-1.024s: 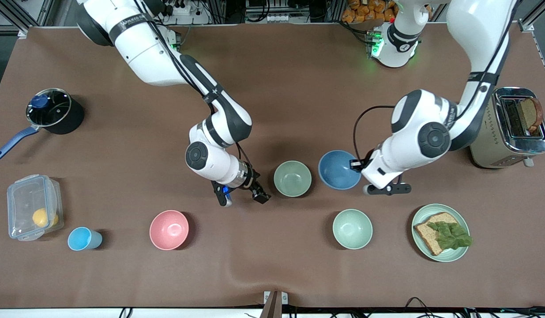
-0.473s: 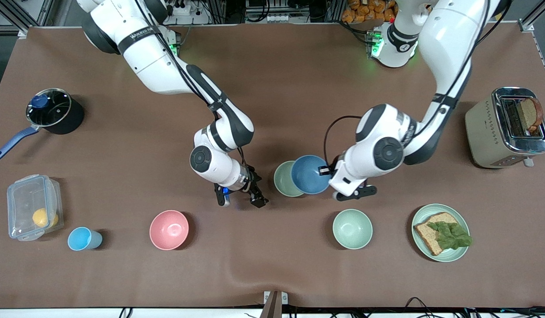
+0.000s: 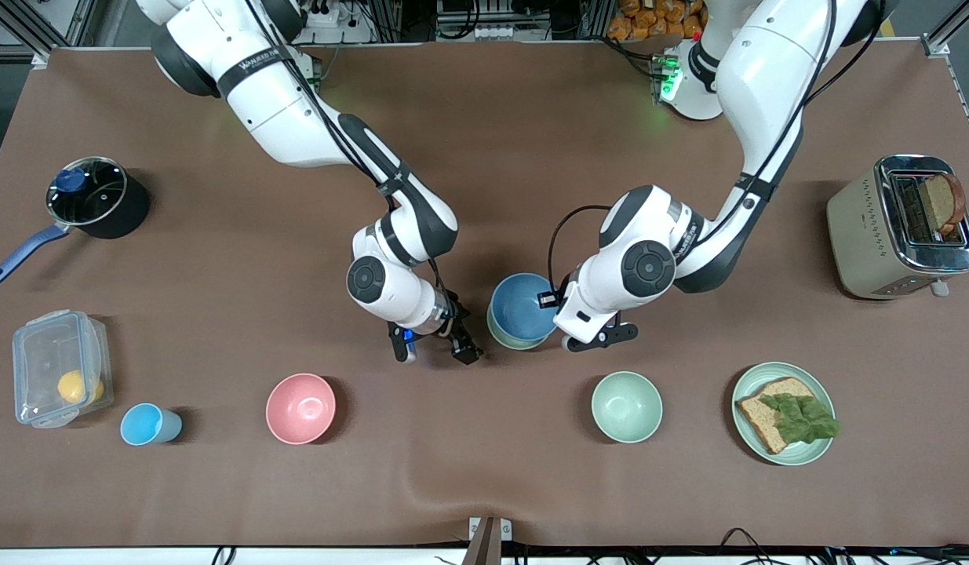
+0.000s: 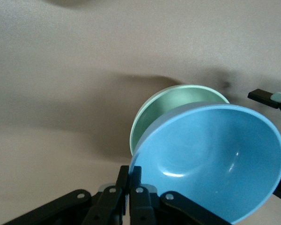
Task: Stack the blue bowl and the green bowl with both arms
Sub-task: 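Lift the blue bowl with the left gripper and lower it into the green bowl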
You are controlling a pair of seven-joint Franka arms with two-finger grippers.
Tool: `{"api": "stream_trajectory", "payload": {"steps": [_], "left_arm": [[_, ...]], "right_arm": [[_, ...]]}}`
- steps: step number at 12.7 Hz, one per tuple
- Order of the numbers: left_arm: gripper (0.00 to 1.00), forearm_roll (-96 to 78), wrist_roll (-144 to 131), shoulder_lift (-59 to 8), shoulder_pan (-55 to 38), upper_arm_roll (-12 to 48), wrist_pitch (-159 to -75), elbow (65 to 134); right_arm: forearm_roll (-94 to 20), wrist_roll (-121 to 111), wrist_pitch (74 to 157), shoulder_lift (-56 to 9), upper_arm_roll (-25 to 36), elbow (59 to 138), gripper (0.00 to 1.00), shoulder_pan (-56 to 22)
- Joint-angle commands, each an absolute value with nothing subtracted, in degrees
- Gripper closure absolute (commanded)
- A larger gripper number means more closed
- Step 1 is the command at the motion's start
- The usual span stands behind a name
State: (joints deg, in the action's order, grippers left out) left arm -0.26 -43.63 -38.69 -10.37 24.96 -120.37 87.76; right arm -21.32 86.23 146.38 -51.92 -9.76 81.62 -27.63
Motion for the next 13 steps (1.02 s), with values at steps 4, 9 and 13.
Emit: {"api": "stream_trajectory", "payload": {"steps": [4,9,13], "left_arm": [[1.0,0.4,-44.6,-41.2,-11.5,24.3,-121.2,86.2],[1.0,0.5,-44.5,-42.4,-11.5,24.3,-122.1,86.3],[1.0,0.5,-44.4,-43.6,-11.9,23.6,-124.2,86.3]], "right_arm": [[-22.2,93.4,150.0,-53.2,-9.7,80.1,0.0,-28.8],[-22.6,96.8,150.0,-53.2,-9.7,79.7,0.0,-28.7],[-22.6,97.1,150.0,-53.2,-9.8,79.6,0.0,-28.4]]}}
